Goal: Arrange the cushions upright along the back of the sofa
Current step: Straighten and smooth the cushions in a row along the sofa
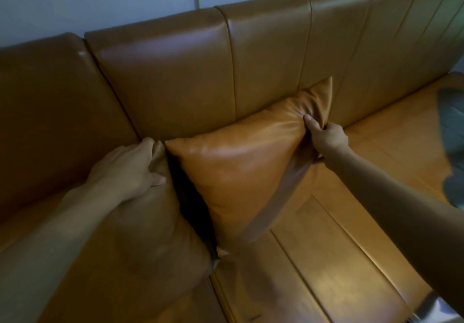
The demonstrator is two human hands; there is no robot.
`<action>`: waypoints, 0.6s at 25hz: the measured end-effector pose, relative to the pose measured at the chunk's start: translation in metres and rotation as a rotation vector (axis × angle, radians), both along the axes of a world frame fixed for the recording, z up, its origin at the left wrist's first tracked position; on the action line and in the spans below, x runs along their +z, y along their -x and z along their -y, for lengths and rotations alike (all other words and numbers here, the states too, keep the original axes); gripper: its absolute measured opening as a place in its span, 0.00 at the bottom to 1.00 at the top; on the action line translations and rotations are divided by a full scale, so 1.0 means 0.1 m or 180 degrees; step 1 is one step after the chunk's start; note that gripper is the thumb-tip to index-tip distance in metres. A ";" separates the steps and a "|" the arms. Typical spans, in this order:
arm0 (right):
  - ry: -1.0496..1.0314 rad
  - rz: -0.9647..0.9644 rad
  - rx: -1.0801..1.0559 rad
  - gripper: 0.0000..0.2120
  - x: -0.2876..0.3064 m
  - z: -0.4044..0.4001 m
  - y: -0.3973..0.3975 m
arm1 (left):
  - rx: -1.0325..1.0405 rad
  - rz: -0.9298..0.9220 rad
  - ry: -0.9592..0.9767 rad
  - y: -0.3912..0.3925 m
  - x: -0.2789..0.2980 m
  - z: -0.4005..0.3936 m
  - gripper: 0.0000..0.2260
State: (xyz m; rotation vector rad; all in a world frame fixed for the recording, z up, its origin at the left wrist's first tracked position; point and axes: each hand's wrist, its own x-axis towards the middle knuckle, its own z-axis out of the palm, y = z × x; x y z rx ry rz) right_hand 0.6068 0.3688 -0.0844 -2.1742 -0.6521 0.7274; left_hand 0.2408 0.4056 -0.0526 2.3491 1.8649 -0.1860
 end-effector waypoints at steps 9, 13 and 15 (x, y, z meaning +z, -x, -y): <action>0.0101 -0.0184 0.0200 0.36 -0.02 0.03 0.04 | 0.0468 0.0268 0.0317 -0.16 0.11 0.14 0.20; 0.0052 0.0877 0.0073 0.35 0.08 0.01 0.29 | 0.0434 0.1012 0.0350 -0.04 0.20 0.24 0.31; -0.0482 0.1843 0.0560 0.28 0.20 0.07 0.64 | 0.0435 0.1144 0.0422 0.19 0.37 0.30 0.31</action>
